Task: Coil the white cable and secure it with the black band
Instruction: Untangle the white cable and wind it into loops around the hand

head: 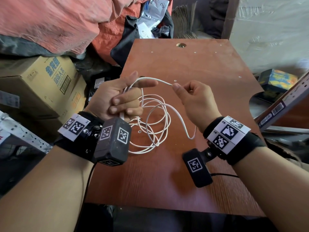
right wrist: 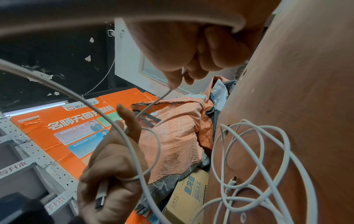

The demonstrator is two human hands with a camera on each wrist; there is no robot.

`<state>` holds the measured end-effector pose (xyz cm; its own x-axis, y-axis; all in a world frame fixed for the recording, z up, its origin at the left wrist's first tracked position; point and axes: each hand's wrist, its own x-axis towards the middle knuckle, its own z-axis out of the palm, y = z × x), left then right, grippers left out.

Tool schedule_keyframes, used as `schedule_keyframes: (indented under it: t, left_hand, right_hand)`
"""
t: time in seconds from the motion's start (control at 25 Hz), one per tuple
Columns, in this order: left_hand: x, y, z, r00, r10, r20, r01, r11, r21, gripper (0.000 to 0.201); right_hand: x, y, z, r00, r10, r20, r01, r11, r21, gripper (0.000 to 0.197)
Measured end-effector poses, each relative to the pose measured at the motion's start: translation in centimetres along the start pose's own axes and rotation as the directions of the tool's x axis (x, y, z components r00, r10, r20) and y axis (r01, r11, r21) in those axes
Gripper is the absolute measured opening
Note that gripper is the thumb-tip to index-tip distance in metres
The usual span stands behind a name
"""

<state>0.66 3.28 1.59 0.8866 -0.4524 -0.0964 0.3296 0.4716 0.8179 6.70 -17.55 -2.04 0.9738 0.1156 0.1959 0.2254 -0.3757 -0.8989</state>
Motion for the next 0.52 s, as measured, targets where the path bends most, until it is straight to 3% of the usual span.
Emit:
schedule_keyframes:
  t: [0.16,0.28,0.4,0.52]
  left_hand:
    - [0.3,0.1,-0.5,0.975,0.013,0.222,0.039,0.973,-0.229,0.045]
    - [0.7,-0.3,-0.5,0.954,0.042,0.296,0.052,0.952,-0.302,0.048]
    - [0.9,-0.6,-1.0,0.959,0.144,0.243,-0.042,0.924,-0.381,0.046]
    - [1.4,-1.1,-1.3,0.966,0.24,0.096,-0.173,0.878,-0.446,0.042]
  right_hand:
    - [-0.5,0.0,0.6,0.996,0.008,0.094,-0.008,1.0,-0.005,0.025]
    - [-1.0,0.1,0.9,0.978,-0.009,0.211,0.001,0.999,0.039,0.02]
    - [-1.0,0.2,0.8,0.965,-0.007,0.263,-0.021,0.994,0.106,0.023]
    - [-1.3,0.1,1.2,0.947,0.009,0.322,-0.008,1.0,-0.005,0.037]
